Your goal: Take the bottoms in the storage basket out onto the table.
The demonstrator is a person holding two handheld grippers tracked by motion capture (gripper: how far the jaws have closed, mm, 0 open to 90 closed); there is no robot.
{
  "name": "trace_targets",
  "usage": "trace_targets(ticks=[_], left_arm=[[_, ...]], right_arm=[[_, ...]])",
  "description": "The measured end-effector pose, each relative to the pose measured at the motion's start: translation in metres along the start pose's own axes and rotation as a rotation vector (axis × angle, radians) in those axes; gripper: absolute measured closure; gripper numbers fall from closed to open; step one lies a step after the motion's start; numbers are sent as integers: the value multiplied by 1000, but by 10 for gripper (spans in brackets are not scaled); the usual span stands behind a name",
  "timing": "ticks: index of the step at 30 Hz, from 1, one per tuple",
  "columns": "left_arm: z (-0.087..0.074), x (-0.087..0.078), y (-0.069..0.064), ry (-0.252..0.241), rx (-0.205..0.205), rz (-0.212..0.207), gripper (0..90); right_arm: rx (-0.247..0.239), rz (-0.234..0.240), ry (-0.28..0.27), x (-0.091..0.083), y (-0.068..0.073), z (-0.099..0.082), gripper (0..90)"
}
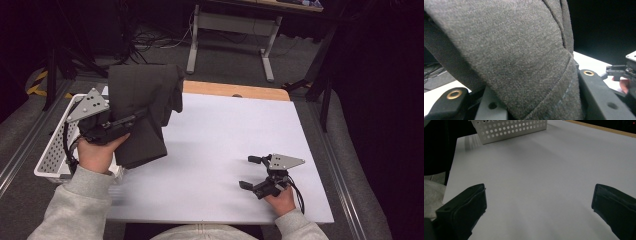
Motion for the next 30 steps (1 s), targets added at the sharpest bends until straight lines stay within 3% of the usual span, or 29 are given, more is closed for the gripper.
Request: trace_targets(ticks=[16,30], left_arm=[[-5,38,-22,23,1,-91,625],[-12,63,-33,33,-3,-140,625]], right_arm=[[-1,4,-3,-1,0,0,5],[1,4,-3,-1,0,0,5]])
Point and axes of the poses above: each handheld gripper's, and its own axes: x roughly forward along the jaws, z roughly out of its top, y roughly to its left, the point moved 2 cm from there along x, roughly forward along the jaws, and after that the axes turned 3 degrees about -z, right-handed, at the moved point
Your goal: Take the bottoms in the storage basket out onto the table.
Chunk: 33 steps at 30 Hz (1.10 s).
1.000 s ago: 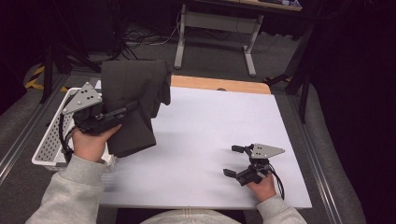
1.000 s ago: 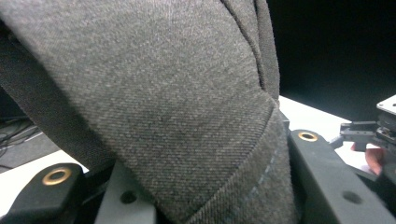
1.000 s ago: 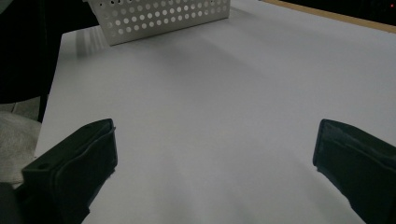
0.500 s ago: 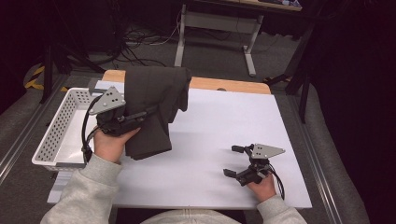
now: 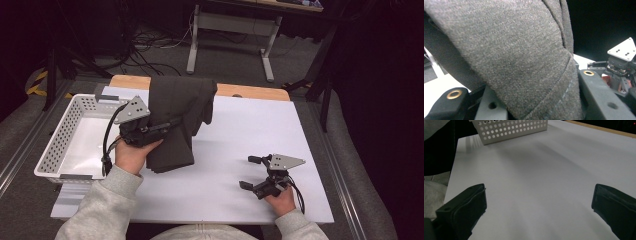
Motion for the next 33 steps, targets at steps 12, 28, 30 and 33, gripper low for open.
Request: trace_targets(ticks=[12,28,30,33], left_arm=[[-9,25,-5,33,-11,-27,625],[-18,53,-10,57,-33,-66,625],[-19,56,-12,58,-37,-69,626],[-21,61,-13,61,-39,-74,626]], right_arm=[[2,0,-2,0,0,0,5],[-2,3,-5,0,0,0,5],[-3,4,-4,0,0,0,5],[-2,4,-5,-1,0,0,5]])
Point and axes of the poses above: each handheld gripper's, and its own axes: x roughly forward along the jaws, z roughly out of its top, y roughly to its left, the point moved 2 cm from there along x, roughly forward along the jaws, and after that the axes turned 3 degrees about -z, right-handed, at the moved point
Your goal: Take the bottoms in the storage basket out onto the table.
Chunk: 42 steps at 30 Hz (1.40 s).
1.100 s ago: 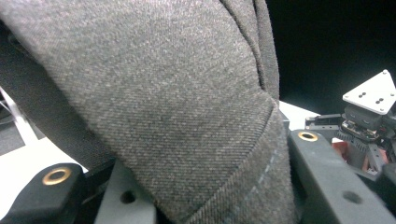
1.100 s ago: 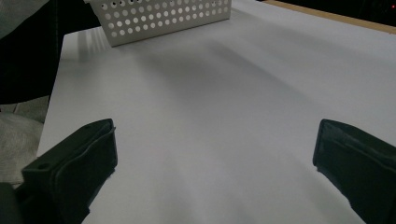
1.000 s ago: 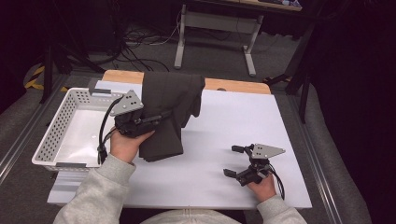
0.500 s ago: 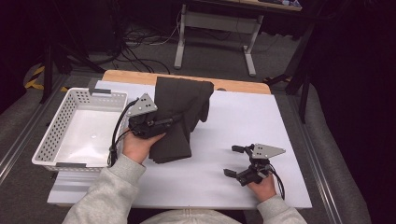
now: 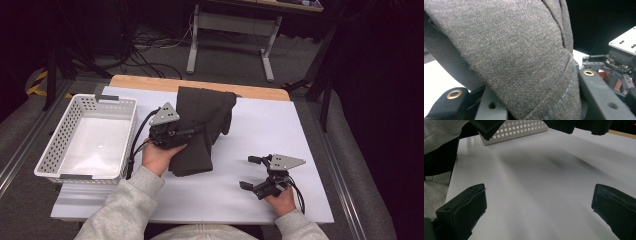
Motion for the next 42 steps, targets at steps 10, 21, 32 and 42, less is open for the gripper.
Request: trace_targets(ticks=[10,21,32,42], left_arm=[[-8,13,3,25,-17,-6,625],[-20,25,6,74,-36,-14,622],[-32,36,7,117,-61,-22,618],[-38,46,6,140,-54,-27,599]], right_arm=[[-2,3,0,0,0,0,5],[0,3,0,0,0,0,5],[0,5,0,0,1,0,5],[-1,6,0,0,1,0,5]])
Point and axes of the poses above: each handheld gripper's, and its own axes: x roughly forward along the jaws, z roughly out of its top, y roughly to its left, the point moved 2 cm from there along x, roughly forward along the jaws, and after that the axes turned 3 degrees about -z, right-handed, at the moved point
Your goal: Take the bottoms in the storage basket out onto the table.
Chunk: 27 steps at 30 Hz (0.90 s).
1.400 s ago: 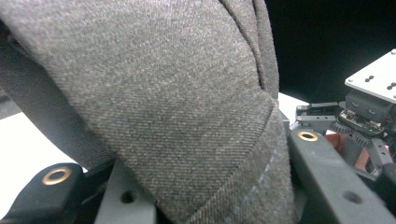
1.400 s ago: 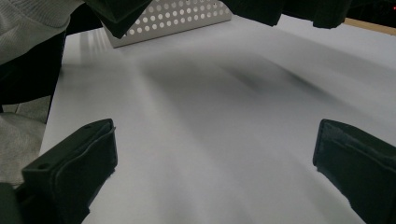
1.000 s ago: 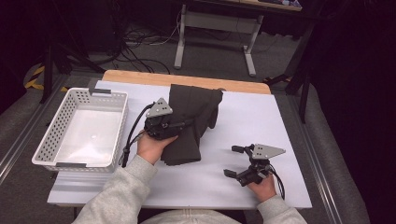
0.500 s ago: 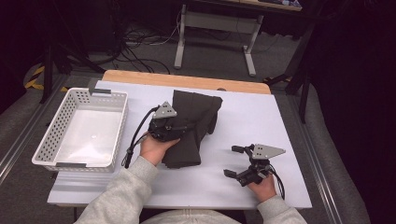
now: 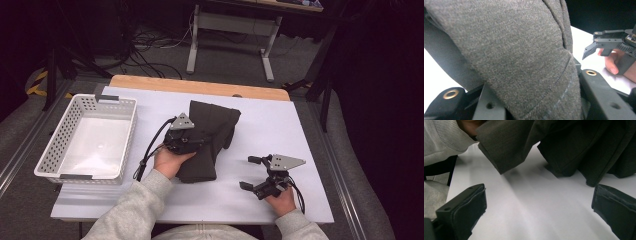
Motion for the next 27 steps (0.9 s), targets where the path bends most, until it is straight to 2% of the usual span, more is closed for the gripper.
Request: trace_targets(ticks=[7,11,18,23,27], left_arm=[[-7,9,4,19,-16,8,560],[-8,11,7,8,-35,0,545],[-12,17,9,35,-45,-2,492],[-16,24,11,65,-71,-9,392],[-18,27,13,77,-94,-17,261]], right_arm=[[0,0,-1,0,0,0,5],[0,-1,-1,0,0,0,5],[2,-1,0,0,0,0,5],[2,-2,0,0,0,0,5],[2,-2,-1,0,0,0,5]])
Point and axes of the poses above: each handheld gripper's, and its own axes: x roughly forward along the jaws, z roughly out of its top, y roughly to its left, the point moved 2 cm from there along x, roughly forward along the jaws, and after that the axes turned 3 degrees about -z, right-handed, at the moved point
